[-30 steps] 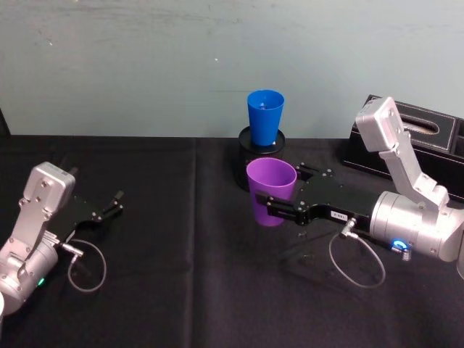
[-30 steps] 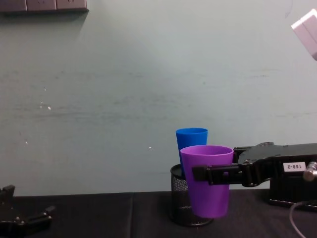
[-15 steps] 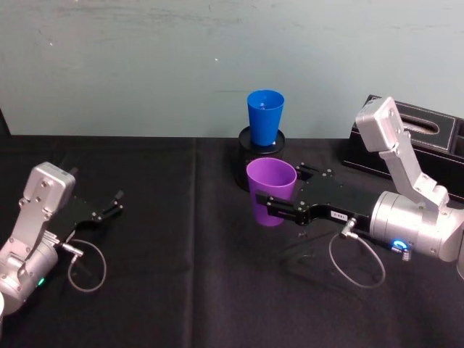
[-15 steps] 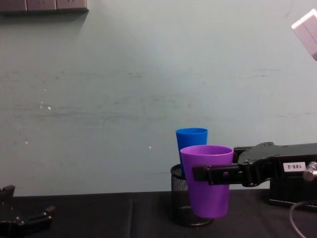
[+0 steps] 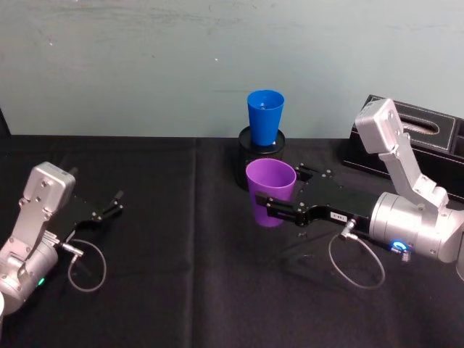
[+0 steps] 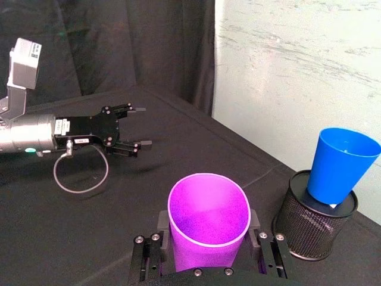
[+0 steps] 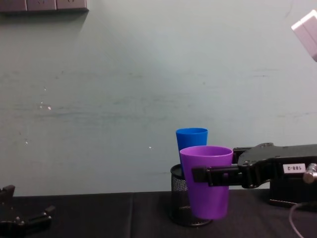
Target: Pick up one cup with a gripper and tap it against the other cup.
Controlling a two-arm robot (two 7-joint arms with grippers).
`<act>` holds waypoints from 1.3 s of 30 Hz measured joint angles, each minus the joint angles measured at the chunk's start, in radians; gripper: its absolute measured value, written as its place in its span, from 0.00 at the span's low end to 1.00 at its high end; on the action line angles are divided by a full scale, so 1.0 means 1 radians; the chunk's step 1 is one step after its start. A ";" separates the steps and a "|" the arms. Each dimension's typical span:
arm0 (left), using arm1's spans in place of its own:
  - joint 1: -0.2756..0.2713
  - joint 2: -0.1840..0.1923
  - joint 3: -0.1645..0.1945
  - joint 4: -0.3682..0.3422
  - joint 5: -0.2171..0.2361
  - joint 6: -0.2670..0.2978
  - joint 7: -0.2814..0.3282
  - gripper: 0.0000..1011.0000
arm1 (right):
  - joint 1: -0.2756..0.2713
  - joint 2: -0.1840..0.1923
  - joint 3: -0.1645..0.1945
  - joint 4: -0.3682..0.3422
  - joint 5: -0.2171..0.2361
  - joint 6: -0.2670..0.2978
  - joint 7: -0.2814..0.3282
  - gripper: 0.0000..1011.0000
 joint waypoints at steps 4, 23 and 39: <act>0.000 0.000 0.000 0.000 0.000 0.000 0.000 1.00 | 0.000 0.004 -0.011 0.009 0.000 -0.021 0.002 0.73; 0.000 0.000 0.000 0.000 0.000 0.000 0.000 1.00 | -0.026 -0.028 -0.037 0.122 -0.064 -0.197 0.009 0.73; 0.000 0.000 0.000 0.000 0.000 0.000 0.000 1.00 | -0.035 -0.085 -0.034 0.232 -0.099 -0.250 0.016 0.73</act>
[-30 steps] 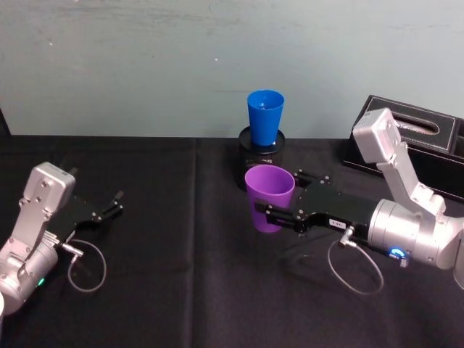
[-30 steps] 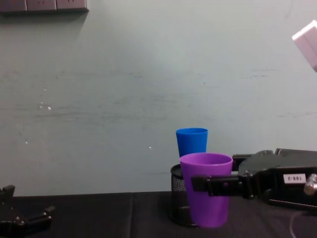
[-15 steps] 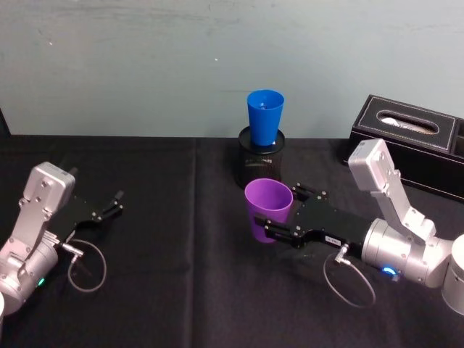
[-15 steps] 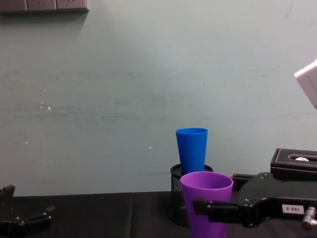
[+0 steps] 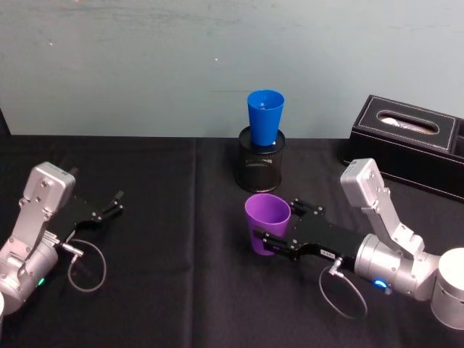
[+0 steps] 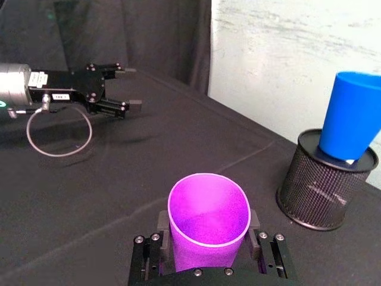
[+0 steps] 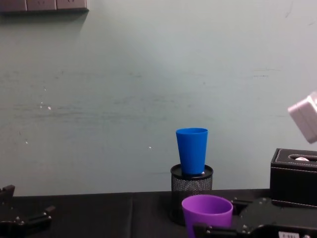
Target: Pick up one cup with a gripper and tap it against the other cup.
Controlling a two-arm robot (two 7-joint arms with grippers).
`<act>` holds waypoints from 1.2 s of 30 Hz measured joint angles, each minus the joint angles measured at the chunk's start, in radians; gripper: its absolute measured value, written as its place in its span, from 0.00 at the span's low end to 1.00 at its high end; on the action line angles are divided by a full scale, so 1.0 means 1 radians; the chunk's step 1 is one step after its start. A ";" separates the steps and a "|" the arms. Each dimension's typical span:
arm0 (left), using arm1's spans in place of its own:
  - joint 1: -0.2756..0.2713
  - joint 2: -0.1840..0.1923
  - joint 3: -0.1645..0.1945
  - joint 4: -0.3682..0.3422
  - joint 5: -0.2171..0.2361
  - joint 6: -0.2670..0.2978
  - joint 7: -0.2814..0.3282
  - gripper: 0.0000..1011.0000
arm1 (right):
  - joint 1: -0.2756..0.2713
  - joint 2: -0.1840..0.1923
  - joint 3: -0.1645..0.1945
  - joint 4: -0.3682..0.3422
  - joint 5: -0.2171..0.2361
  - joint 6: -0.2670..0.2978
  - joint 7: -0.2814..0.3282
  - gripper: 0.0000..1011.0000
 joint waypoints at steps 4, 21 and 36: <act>0.000 0.000 0.000 0.000 0.000 0.000 0.000 1.00 | -0.002 -0.010 0.001 0.021 -0.006 -0.008 0.007 0.73; 0.000 0.000 0.000 0.000 0.000 0.000 0.000 1.00 | 0.004 -0.035 0.001 0.083 -0.022 -0.036 0.033 0.73; 0.000 0.000 0.000 0.000 0.000 0.000 0.000 1.00 | 0.006 -0.042 -0.002 0.105 -0.035 -0.047 0.045 0.73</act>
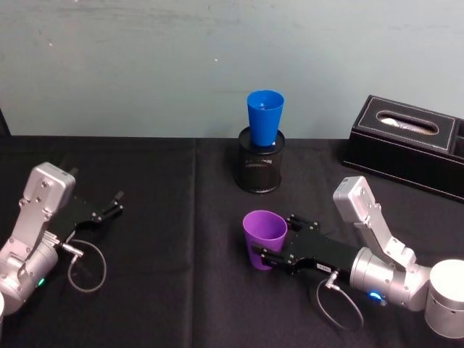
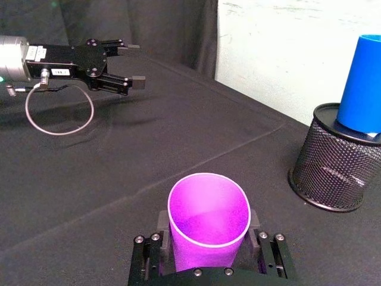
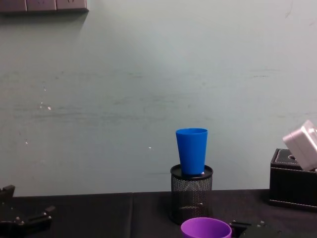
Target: Pick up one cup with a gripper and tap it against the other cup.
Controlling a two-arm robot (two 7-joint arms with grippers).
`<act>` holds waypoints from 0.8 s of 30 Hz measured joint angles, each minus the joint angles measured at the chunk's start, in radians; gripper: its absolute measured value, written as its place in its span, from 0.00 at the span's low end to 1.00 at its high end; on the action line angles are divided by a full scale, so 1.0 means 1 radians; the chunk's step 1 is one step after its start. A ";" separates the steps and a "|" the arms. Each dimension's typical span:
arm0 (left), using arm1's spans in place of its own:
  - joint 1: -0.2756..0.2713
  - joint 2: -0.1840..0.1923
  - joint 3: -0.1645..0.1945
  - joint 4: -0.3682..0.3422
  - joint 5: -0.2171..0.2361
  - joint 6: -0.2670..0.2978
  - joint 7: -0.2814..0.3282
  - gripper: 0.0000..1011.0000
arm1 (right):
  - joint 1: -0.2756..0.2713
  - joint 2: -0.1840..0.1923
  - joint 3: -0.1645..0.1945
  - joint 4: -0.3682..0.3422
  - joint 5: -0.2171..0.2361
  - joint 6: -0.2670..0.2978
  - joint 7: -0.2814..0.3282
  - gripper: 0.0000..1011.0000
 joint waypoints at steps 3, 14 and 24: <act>0.000 0.000 0.000 0.000 0.000 0.000 0.000 1.00 | 0.000 0.000 0.000 0.000 0.000 0.000 0.000 0.73; 0.000 0.000 0.000 0.000 0.000 0.000 0.000 1.00 | -0.001 0.001 0.000 -0.002 0.000 0.000 -0.001 0.73; 0.000 0.000 0.000 0.000 0.000 0.000 0.000 1.00 | -0.001 0.001 0.000 -0.003 0.000 0.000 -0.001 0.73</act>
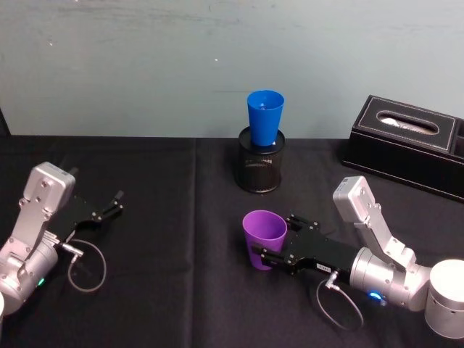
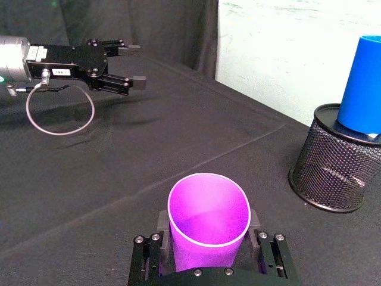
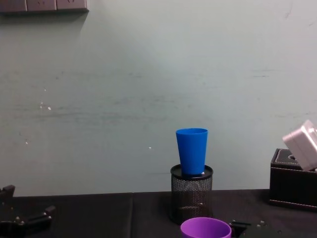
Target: Pick up one cup with a gripper and tap it against the other cup.
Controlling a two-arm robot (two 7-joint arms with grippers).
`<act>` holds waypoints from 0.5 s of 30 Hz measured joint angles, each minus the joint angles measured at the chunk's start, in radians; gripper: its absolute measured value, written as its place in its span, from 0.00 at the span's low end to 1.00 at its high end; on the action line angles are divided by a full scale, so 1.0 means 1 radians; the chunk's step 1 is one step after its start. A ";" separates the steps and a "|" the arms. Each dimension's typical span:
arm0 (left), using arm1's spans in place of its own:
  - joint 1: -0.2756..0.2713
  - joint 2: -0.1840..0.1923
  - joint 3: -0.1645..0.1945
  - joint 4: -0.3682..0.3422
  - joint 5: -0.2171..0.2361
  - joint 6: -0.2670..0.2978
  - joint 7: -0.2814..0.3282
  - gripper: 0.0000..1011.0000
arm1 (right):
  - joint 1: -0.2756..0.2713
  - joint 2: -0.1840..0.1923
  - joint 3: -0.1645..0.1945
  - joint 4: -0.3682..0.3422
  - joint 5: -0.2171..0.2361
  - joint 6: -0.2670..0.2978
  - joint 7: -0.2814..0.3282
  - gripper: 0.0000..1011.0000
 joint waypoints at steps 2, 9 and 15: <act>0.000 0.000 0.000 0.000 0.000 0.000 0.000 1.00 | 0.000 0.000 0.000 0.000 0.000 0.000 0.000 0.73; 0.000 0.000 0.000 0.000 0.000 0.000 0.000 1.00 | 0.000 0.000 0.000 -0.001 0.001 0.001 0.000 0.73; 0.000 0.000 0.000 0.000 0.000 0.000 0.000 1.00 | 0.000 0.000 0.000 -0.001 0.001 0.001 0.000 0.73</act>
